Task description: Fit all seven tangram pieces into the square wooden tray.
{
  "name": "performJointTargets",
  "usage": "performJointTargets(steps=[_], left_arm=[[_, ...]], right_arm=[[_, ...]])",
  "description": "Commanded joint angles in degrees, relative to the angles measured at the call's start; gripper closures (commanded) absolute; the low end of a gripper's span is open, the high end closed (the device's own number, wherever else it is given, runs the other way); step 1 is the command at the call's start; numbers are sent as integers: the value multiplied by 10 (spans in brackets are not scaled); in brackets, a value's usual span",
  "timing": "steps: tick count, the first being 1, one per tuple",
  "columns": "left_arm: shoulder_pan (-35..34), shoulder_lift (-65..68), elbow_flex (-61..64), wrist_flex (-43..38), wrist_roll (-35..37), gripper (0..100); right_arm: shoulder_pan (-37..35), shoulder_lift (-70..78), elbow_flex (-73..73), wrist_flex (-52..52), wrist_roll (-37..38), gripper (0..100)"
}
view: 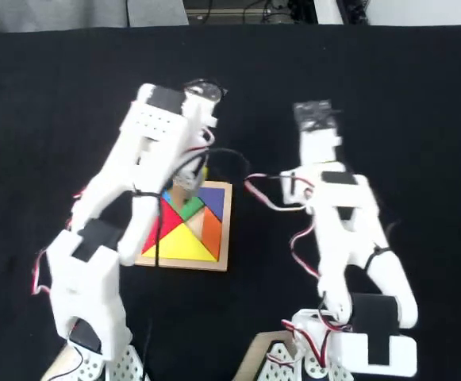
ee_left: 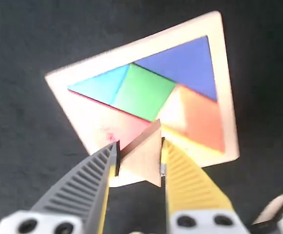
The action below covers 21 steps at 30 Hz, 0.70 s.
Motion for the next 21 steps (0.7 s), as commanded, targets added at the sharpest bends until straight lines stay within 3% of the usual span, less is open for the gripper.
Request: performJointTargets(steps=[1,10,14,21], left_arm=[[30,23,-8,-33,78,966],[34,70,-5,-69,166,966],[36,75,-5,-61,162,965],[51,69,-11,-38,153,784]], right_arm=[[33,-1,-29,-20,-24,987],[36,0,-27,-27,-23,987],[36,0,-28,-27,-23,987],[33,0,-28,-27,-19,987]])
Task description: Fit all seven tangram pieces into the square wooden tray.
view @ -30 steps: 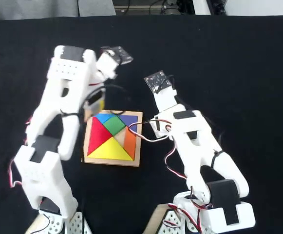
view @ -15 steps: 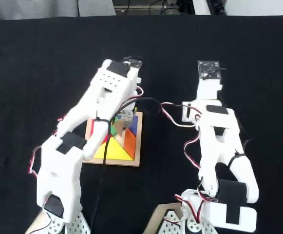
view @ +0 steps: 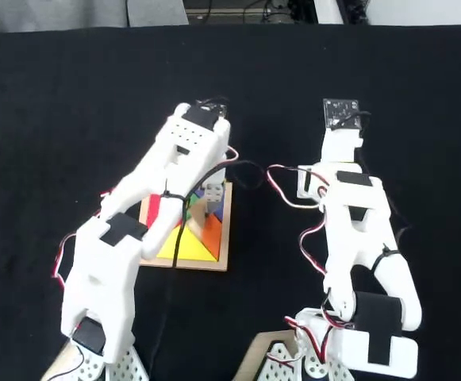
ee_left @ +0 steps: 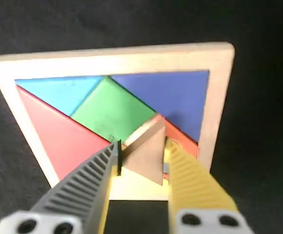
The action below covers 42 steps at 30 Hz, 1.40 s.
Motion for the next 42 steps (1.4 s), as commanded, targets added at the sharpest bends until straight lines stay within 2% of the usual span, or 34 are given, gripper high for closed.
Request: performJointTargets(steps=[1,7,10,13,16,22,25,28,30,33,36,39,42], left_arm=[[5,-12,-12,7,-10,763],[9,-13,-12,14,-11,722],[3,-13,-40,59,-18,722],[-36,-38,-77,76,-62,722],[-102,-116,-73,76,-86,722],[-199,-310,-72,75,-196,722],[-251,-379,-68,74,-281,722],[-315,-396,-33,71,-351,722],[-352,-383,23,40,-367,722],[-399,-363,147,-60,-367,730],[-434,-373,262,-158,-365,816],[-437,-390,373,-265,-337,915],[-407,-396,491,-377,-290,934]], right_arm=[[4,-2,-27,-11,1,987],[4,-2,-27,-11,2,987],[4,-2,-27,-11,2,987],[4,-3,-27,-11,2,987],[4,-3,-27,-11,2,987],[2,-3,-27,-12,2,987],[-24,-3,-22,-11,5,987],[-64,-3,-4,-15,58,987],[-97,-3,0,-10,84,987],[-141,-3,-13,31,97,987],[-176,4,-76,122,91,987],[-215,51,-140,164,64,987],[-249,131,-194,170,62,987]])
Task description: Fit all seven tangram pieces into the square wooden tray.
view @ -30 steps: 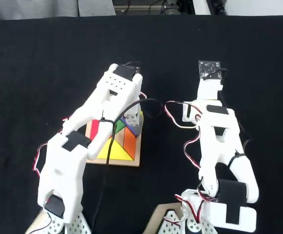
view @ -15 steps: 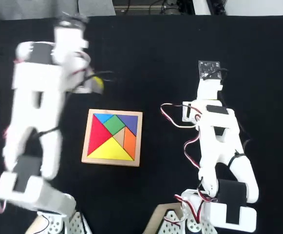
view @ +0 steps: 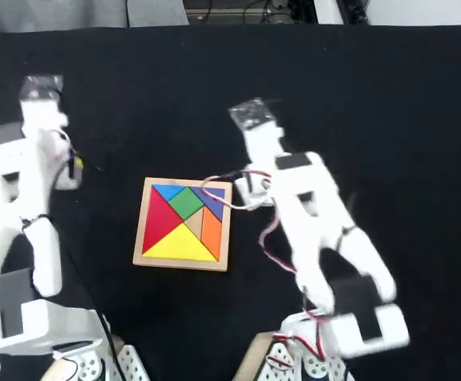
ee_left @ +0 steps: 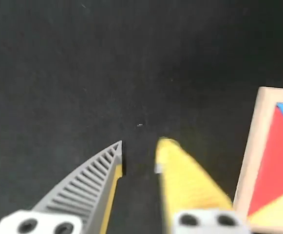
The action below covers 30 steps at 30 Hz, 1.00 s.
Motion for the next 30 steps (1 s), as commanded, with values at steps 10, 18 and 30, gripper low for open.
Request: performJointTargets(steps=[10,18,30], left_arm=[[72,-33,198,-149,49,934],[95,-28,215,-110,47,934],[80,-34,127,-100,50,934]], right_arm=[[-43,175,-175,29,-8,988],[-55,225,-238,33,-8,988],[-18,68,-237,105,-7,988]])
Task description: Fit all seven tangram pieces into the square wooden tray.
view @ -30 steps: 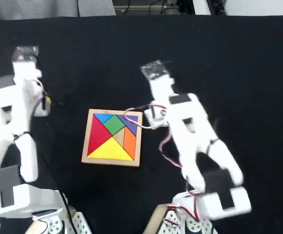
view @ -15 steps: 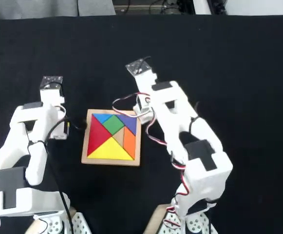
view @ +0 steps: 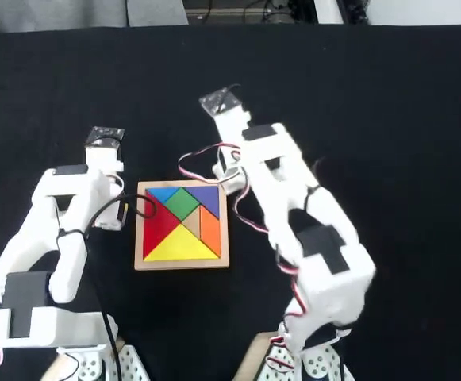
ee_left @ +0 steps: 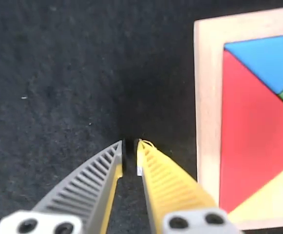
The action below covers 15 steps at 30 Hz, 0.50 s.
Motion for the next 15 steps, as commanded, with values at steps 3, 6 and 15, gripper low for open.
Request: performJointTargets(steps=[3,6,15], left_arm=[[-68,-27,-175,13,7,934],[-103,-35,-268,13,7,934],[-103,-122,-486,12,2,934]], right_arm=[[70,-204,-18,40,-4,988],[122,-284,-18,40,-4,987],[201,-477,-56,40,-4,987]])
